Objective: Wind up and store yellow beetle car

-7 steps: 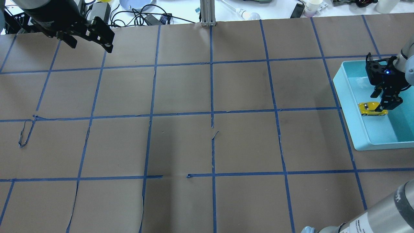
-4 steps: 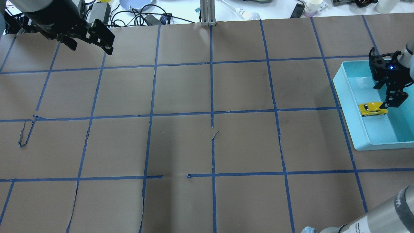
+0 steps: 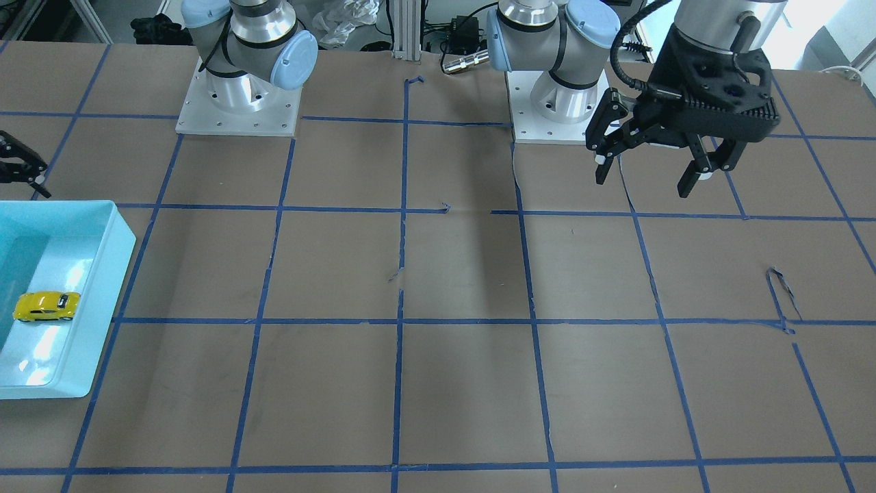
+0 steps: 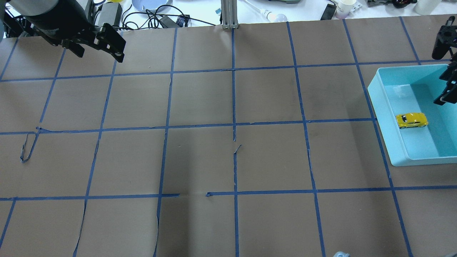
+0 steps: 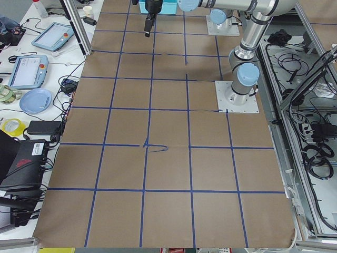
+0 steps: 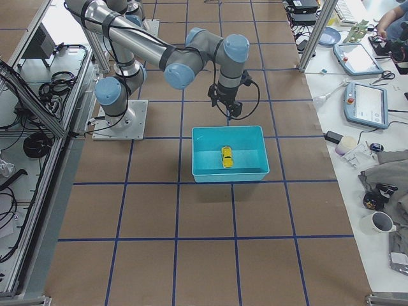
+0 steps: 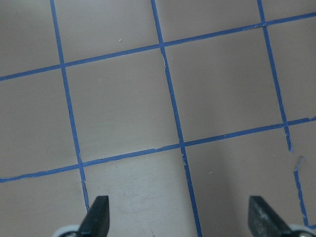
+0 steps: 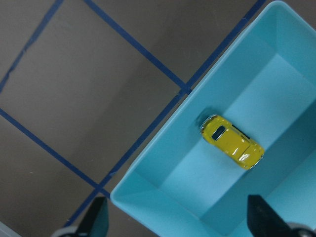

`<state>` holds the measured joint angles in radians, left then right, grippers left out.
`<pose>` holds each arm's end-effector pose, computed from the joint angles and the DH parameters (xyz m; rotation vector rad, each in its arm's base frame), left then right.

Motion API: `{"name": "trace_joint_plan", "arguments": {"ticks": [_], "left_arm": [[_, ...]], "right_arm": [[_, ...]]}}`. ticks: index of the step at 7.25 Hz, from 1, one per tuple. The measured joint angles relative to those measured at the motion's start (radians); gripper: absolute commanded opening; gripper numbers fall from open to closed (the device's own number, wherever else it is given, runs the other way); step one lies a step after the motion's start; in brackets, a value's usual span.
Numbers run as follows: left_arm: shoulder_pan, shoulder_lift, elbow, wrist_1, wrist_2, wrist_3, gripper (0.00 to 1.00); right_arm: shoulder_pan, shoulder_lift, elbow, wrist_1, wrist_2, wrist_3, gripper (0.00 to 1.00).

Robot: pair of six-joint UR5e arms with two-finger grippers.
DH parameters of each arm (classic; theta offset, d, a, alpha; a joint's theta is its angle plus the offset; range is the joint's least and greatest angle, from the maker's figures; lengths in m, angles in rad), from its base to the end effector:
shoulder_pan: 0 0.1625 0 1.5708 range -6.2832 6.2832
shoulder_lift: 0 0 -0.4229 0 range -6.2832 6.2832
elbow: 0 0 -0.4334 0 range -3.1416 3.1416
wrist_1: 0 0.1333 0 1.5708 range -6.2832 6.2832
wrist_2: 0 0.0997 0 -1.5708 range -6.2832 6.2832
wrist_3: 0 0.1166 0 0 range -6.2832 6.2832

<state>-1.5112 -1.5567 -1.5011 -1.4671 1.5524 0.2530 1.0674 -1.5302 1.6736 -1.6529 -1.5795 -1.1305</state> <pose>-0.1027 -0.5527 0.5257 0.3036 3.1019 -0.2939 -0.1439 -0.5355 0.4006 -0.9572 2.9506 0.0749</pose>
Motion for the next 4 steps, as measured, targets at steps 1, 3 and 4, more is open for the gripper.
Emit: {"name": "trace_joint_plan", "arguments": {"ticks": [1,3,4], "left_arm": [[-0.001,0.002,-0.002,0.001,0.0,0.001,1.0],[-0.001,0.004,-0.003,0.001,0.0,0.002,1.0],[-0.001,0.004,-0.004,0.001,0.0,0.002,1.0]], "right_arm": [[0.041,-0.044,-0.017,0.069,0.022,0.236,1.0],[0.166,-0.072,-0.061,0.133,0.035,0.677,1.0],[0.233,-0.076,-0.069,0.136,0.036,0.816,1.0]]}}
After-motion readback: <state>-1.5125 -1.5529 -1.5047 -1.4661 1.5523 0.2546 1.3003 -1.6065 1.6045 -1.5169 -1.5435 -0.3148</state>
